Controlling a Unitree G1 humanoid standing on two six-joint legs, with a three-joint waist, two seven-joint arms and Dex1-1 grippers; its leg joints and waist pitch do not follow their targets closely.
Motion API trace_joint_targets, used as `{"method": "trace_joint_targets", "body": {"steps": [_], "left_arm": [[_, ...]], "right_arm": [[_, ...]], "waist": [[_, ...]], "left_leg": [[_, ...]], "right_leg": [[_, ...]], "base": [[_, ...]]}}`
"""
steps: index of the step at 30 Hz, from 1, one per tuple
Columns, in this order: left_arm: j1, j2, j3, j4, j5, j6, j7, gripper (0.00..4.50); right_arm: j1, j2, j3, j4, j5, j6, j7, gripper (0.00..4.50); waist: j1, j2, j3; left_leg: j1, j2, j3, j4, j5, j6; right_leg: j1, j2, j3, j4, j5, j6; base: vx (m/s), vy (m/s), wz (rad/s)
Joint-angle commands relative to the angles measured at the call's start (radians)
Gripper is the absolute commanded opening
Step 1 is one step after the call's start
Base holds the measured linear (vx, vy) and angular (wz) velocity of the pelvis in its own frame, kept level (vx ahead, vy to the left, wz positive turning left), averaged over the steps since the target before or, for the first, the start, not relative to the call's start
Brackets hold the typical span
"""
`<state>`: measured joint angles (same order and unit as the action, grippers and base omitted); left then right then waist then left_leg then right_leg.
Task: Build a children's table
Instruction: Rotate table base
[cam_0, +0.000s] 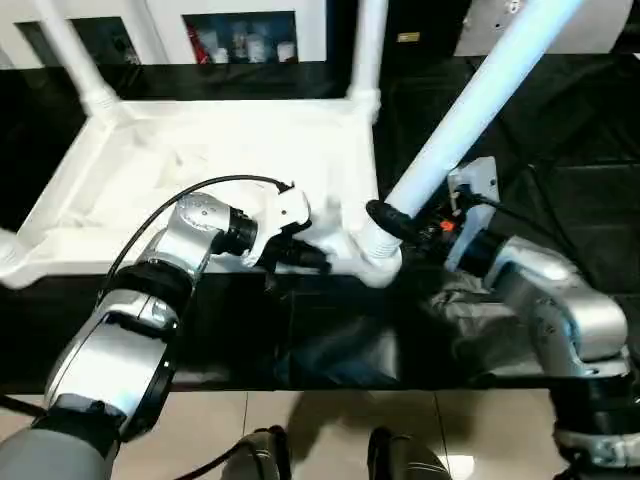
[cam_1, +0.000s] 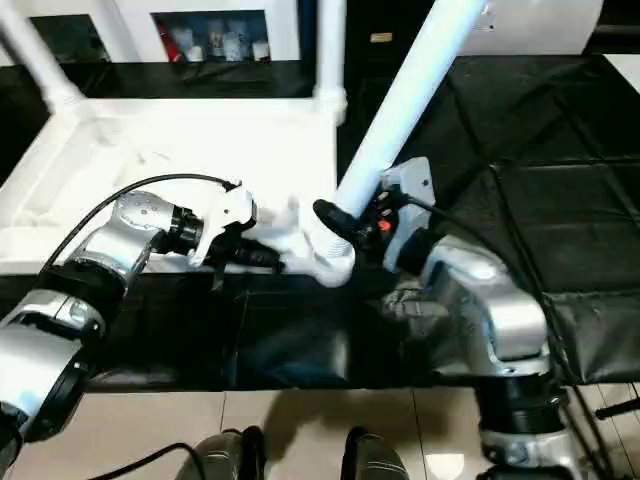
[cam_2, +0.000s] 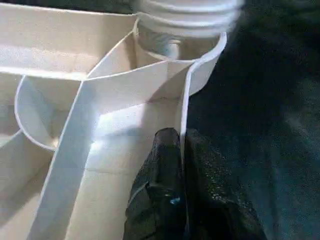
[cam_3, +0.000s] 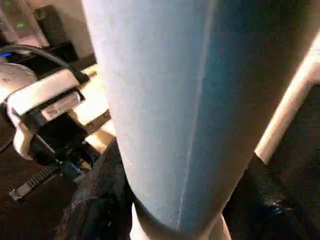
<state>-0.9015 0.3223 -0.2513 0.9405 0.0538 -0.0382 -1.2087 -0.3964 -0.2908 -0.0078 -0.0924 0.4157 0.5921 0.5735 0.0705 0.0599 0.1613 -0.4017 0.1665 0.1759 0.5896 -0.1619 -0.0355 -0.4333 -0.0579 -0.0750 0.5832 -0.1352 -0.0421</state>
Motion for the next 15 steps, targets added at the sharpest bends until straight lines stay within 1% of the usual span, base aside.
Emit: {"method": "trace_joint_targets", "body": {"steps": [1, 2, 3, 4, 5, 6, 7, 8, 9, 10, 11, 12, 13, 14, 15], "left_arm": [[0.049, 0.023, 0.079, -0.047, -0.007, 0.162, 0.169, 0.00], [0.049, 0.023, 0.079, -0.047, -0.007, 0.162, 0.169, 0.00], [0.059, 0.015, 0.103, -0.071, -0.026, 0.195, 0.196, 0.00], [0.059, 0.015, 0.103, -0.071, -0.026, 0.195, 0.196, 0.00], [0.098, -0.005, 0.149, -0.168, -0.058, 0.297, 0.255, 0.00], [0.144, -0.018, 0.162, -0.268, -0.061, 0.368, 0.292, 0.00], [0.151, -0.019, 0.163, -0.282, -0.061, 0.378, 0.298, 0.00], [0.175, -0.024, 0.159, -0.328, -0.057, 0.389, 0.309, 0.00], [0.208, -0.031, 0.145, -0.393, -0.060, 0.374, 0.302, 0.00], [0.208, -0.031, 0.145, -0.393, -0.060, 0.374, 0.302, 0.00], [0.235, -0.031, 0.123, -0.445, -0.063, 0.353, 0.273, 0.00], [0.240, -0.027, 0.114, -0.451, -0.057, 0.342, 0.267, 0.00], [0.259, -0.007, 0.070, -0.474, -0.030, 0.274, 0.232, 0.00], [0.260, -0.005, 0.069, -0.476, -0.029, 0.273, 0.230, 0.00], [0.278, 0.024, 0.027, -0.503, 0.002, 0.251, 0.199, 0.00]], "right_arm": [[-0.002, 0.018, 0.012, -0.047, -0.020, 0.054, -0.064, 1.91], [-0.002, 0.018, 0.012, -0.047, -0.020, 0.054, -0.064, 1.91], [-0.003, 0.024, 0.014, -0.054, -0.021, 0.073, -0.080, 1.91], [-0.003, 0.024, 0.014, -0.054, -0.021, 0.073, -0.080, 1.91], [-0.009, 0.035, 0.034, -0.069, -0.029, 0.120, -0.110, 1.91], [-0.019, 0.053, 0.044, -0.068, -0.028, 0.136, -0.127, 1.91], [-0.021, 0.056, 0.045, -0.067, -0.028, 0.138, -0.130, 1.91], [-0.028, 0.067, 0.046, -0.059, -0.031, 0.135, -0.141, 1.91], [-0.036, 0.089, 0.039, -0.042, -0.034, 0.101, -0.157, 1.91], [-0.036, 0.089, 0.039, -0.042, -0.034, 0.101, -0.157, 1.91], [-0.043, 0.112, 0.022, -0.021, -0.027, 0.041, -0.159, 1.91], [-0.044, 0.114, 0.019, -0.018, -0.027, 0.038, -0.163, 1.91], [-0.050, 0.122, 0.007, -0.005, -0.044, 0.007, -0.183, 1.91], [-0.050, 0.122, 0.007, -0.005, -0.045, 0.002, -0.183, 1.91], [-0.054, 0.115, 0.007, -0.006, -0.073, -0.007, -0.207, 1.91]], "waist": [[0.004, 0.003, -0.095], [-0.003, 0.006, -0.094], [-0.003, 0.006, -0.094], [-0.003, 0.006, -0.094], [-0.020, -0.014, -0.096], [-0.025, -0.015, -0.096], [-0.026, -0.011, -0.096], [-0.026, -0.011, -0.096], [-0.029, -0.011, -0.096], [-0.031, -0.009, -0.096], [-0.027, -0.005, -0.096], [-0.026, -0.003, -0.092], [-0.022, -0.001, -0.092], [-0.022, -0.001, -0.092], [-0.018, 0.008, -0.092]], "left_leg": [[0.022, 0.055, -0.029, -0.065, -0.189, 0.048], [0.019, 0.053, -0.030, -0.065, -0.185, 0.049], [0.019, 0.053, -0.030, -0.065, -0.185, 0.049], [0.019, 0.053, -0.030, -0.065, -0.185, 0.049], [0.016, 0.051, -0.028, -0.063, -0.153, 0.059], [0.011, 0.048, -0.028, -0.061, -0.131, 0.071], [0.011, 0.051, -0.029, -0.060, -0.121, 0.077], [0.011, 0.051, -0.029, -0.060, -0.121, 0.077], [0.015, 0.049, -0.025, -0.058, -0.120, 0.096], [0.013, 0.050, -0.025, -0.059, -0.117, 0.098], [0.020, 0.051, -0.022, -0.059, -0.123, 0.100], [0.022, 0.054, -0.022, -0.062, -0.134, 0.098], [0.023, 0.056, -0.026, -0.065, -0.145, 0.093], [0.023, 0.056, -0.026, -0.065, -0.145, 0.093], [0.029, 0.061, -0.026, -0.067, -0.152, 0.079]], "right_leg": [[0.081, -0.096, 0.051, -0.066, -0.268, -0.224], [0.081, -0.095, 0.050, -0.067, -0.270, -0.226], [0.081, -0.095, 0.050, -0.067, -0.270, -0.226], [0.081, -0.095, 0.050, -0.067, -0.270, -0.226], [0.085, -0.094, 0.052, -0.065, -0.251, -0.226], [0.086, -0.095, 0.052, -0.062, -0.234, -0.229], [0.086, -0.098, 0.053, -0.060, -0.227, -0.234], [0.086, -0.098, 0.053, -0.060, -0.227, -0.234], [0.076, -0.093, 0.053, -0.069, -0.253, -0.219], [0.076, -0.092, 0.053, -0.068, -0.254, -0.215], [0.069, -0.090, 0.053, -0.072, -0.266, -0.206], [0.065, -0.088, 0.053, -0.073, -0.277, -0.199], [0.064, -0.088, 0.054, -0.073, -0.289, -0.187], [0.064, -0.088, 0.054, -0.073, -0.289, -0.187], [0.058, -0.088, 0.056, -0.070, -0.283, -0.178]], "base": [[0.000, 0.000, 0.00], [0.000, 0.000, 0.00], [0.000, 0.000, 0.00], [0.000, 0.000, 0.00], [0.000, 0.000, 0.00], [0.000, 0.000, 0.00], [0.000, 0.000, 0.00], [0.000, 0.000, 0.00], [0.000, 0.000, 0.00], [0.000, 0.000, 0.00], [0.000, 0.000, 0.00], [0.000, 0.000, 0.00], [0.000, 0.000, 0.00], [0.000, 0.000, 0.00], [0.000, 0.000, 0.00]]}}
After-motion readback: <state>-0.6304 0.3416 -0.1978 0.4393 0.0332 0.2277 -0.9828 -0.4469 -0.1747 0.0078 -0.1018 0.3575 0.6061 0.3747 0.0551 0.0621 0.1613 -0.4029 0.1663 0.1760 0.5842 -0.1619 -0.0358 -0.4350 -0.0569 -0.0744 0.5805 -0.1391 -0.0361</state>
